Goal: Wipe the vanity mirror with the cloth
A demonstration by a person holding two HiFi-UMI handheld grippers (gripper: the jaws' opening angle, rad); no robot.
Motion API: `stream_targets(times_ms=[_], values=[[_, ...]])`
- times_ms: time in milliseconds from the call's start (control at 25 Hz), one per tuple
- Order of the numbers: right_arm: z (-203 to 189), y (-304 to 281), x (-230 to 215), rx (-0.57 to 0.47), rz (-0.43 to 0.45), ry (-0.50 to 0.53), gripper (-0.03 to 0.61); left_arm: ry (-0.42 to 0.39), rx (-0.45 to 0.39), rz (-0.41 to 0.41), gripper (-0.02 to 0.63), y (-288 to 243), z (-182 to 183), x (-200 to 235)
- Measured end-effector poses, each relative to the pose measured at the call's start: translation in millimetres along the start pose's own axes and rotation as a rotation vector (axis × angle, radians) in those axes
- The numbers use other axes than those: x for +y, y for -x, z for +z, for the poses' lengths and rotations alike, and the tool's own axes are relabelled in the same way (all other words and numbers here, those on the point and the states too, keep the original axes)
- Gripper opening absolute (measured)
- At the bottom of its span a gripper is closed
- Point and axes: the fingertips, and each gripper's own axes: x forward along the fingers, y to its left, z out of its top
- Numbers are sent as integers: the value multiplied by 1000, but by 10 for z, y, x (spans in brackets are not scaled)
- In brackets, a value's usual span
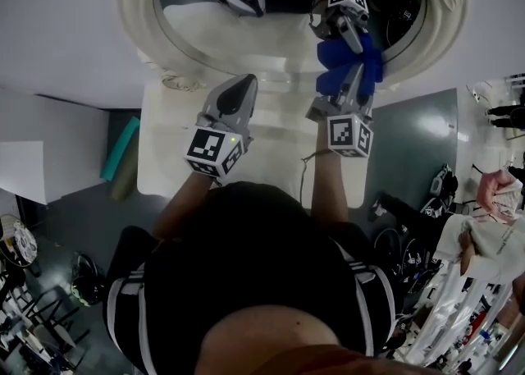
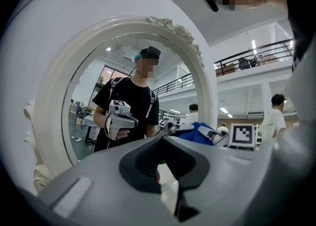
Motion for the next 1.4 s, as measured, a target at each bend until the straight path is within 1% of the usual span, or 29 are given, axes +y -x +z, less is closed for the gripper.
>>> stream_targets(times_ms=[200, 360, 480, 760, 960, 1400], values=[[86, -41, -29, -13, 7, 24, 41, 14, -2, -15, 9, -21, -19, -9], [155, -65, -7, -26, 10, 32, 41, 15, -8, -10, 9, -18, 1, 18], [303, -114, 43, -58, 21, 43, 41, 7, -19, -4, 9, -11, 25, 19], [587, -147, 142, -79, 36, 56, 41, 17, -21, -7, 9, 59, 53, -38], [791, -227, 255, -111, 64, 89, 41, 20, -29, -10, 9, 77, 40, -46], [1123, -340, 507, -160, 103, 105, 41, 26, -36, -2, 9, 168, 29, -36]])
